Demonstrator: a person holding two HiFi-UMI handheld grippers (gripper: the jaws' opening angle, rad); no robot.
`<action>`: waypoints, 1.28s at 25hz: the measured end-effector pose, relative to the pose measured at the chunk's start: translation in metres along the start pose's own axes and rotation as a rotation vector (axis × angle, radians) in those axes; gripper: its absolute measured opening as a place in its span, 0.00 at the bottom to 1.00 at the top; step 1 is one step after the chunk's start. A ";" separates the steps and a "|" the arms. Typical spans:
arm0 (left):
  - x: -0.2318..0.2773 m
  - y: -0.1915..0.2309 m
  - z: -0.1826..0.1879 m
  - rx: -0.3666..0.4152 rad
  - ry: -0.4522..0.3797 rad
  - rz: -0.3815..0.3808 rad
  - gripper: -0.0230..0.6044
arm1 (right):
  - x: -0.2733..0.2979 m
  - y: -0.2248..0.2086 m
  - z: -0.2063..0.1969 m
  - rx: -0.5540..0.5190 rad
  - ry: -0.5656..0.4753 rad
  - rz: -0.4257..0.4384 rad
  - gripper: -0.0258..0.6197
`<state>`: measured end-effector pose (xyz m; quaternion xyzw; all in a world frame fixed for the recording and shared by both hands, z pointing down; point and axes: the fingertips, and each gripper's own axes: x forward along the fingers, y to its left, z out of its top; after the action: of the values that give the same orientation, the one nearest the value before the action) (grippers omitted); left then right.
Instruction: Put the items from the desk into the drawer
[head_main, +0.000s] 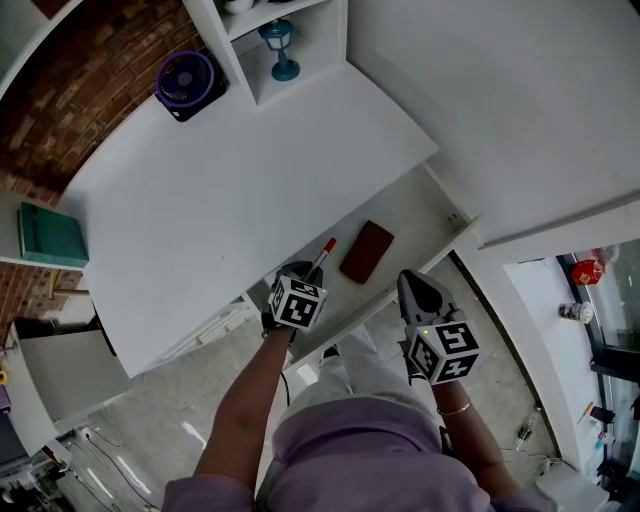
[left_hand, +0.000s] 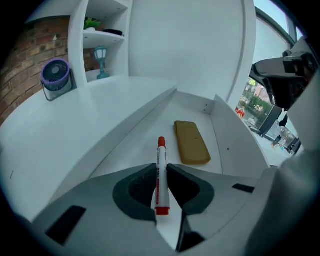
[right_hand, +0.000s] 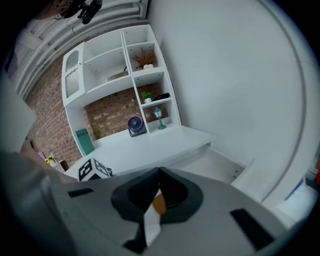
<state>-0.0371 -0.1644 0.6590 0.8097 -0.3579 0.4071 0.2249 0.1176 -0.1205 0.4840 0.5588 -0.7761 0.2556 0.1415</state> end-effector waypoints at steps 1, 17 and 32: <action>0.003 0.001 0.001 0.002 0.005 0.000 0.14 | 0.000 -0.002 0.000 0.002 0.001 -0.004 0.04; 0.043 -0.001 -0.005 0.011 0.087 -0.021 0.14 | 0.009 -0.031 -0.004 0.034 0.029 -0.039 0.04; 0.053 -0.001 -0.011 0.031 0.112 -0.027 0.15 | 0.015 -0.036 -0.004 0.037 0.042 -0.042 0.04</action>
<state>-0.0194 -0.1778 0.7086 0.7938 -0.3274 0.4541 0.2374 0.1462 -0.1392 0.5038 0.5719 -0.7563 0.2787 0.1526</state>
